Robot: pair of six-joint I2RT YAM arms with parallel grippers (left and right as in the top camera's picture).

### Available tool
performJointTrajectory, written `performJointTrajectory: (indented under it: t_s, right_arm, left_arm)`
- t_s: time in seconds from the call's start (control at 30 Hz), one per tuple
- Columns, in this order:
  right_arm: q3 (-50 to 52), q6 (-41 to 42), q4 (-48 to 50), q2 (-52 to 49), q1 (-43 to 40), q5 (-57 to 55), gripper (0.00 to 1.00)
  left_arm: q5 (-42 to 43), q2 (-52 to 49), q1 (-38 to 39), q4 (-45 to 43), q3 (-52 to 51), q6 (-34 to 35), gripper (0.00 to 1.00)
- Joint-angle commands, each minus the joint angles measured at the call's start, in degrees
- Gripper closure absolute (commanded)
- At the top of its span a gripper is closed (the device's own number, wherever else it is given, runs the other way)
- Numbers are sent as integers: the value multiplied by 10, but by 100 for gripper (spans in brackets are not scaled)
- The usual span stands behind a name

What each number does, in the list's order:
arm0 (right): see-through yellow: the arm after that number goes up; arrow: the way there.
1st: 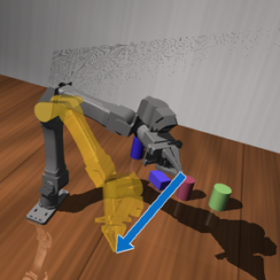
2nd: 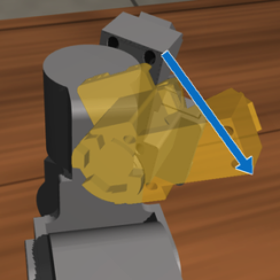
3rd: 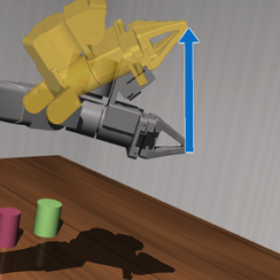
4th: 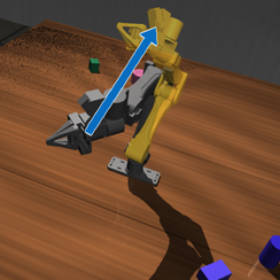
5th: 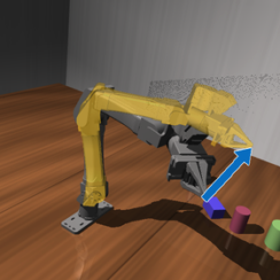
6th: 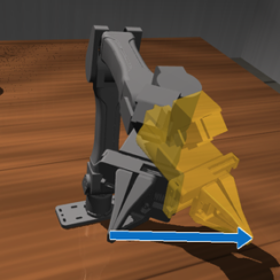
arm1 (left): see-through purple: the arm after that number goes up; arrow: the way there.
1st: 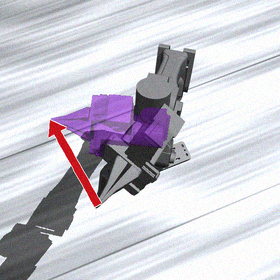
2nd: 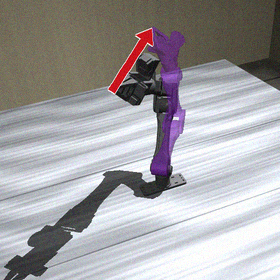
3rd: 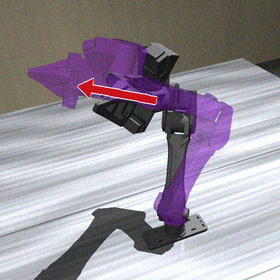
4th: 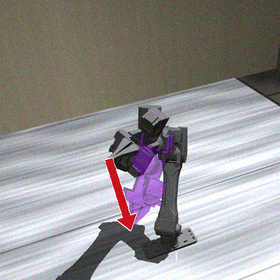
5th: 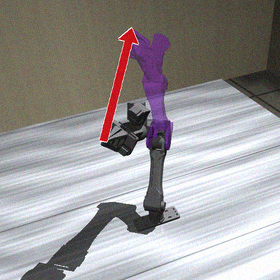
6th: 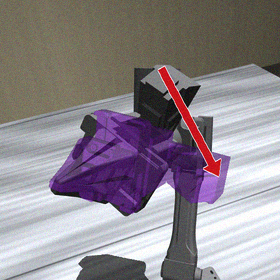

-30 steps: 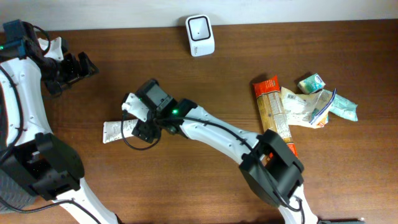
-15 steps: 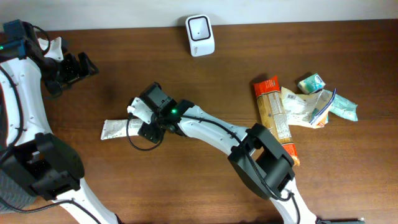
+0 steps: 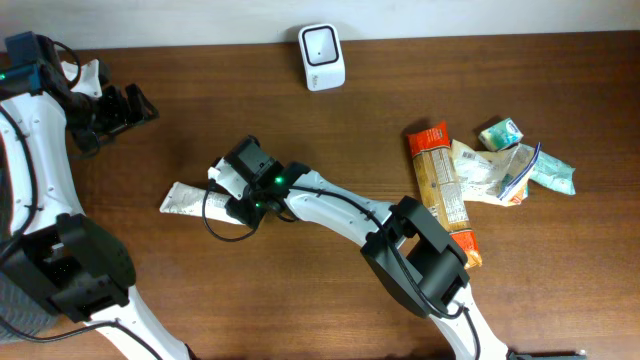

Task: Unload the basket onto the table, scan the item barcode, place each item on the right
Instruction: 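Grasp the white tube with the right gripper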

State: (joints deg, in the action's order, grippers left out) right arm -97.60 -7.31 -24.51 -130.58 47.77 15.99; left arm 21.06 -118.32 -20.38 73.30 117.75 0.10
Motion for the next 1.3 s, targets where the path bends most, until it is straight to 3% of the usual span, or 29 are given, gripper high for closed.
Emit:
performJointTrajectory:
  t_s: [0.0, 0.23, 0.37, 0.5, 0.67, 0.83, 0.87, 0.93, 1.0, 1.17, 1.27]
  right_arm:
    - [-8, 8, 1, -9, -2, 17, 66]
    - [-11, 73, -5, -9, -8, 61, 77]
    - [-21, 115, -39, -9, -42, 147, 90]
    - [-31, 115, -83, -5, -96, 199, 95]
    - [-34, 110, -121, 27, -157, 181, 96]
    - [-34, 109, -176, 54, -185, 71, 96]
    - [-34, 105, -185, 54, -184, 73, 95]
    - [-34, 80, -196, 54, -178, 73, 71]
    - [-36, 66, -197, 57, -170, 73, 58]
    - [-96, 66, -237, 61, -155, 73, 56]
    - [-132, 63, -276, 61, -135, 73, 49]
  left_arm:
    - [6, 10, -4, 1, 5, 3, 1]
    - [6, 10, -4, 1, 5, 3, 1]
    - [6, 10, -4, 1, 5, 3, 1]
    - [6, 10, -4, 1, 5, 3, 1]
    - [6, 10, -4, 1, 5, 3, 1]
    - [6, 10, -4, 1, 5, 3, 1]
    - [6, 10, -4, 1, 5, 3, 1]
    - [6, 10, -4, 1, 5, 3, 1]
    - [6, 10, -4, 1, 5, 3, 1]
    - [6, 10, -4, 1, 5, 3, 1]
    - [6, 10, -4, 1, 5, 3, 1]
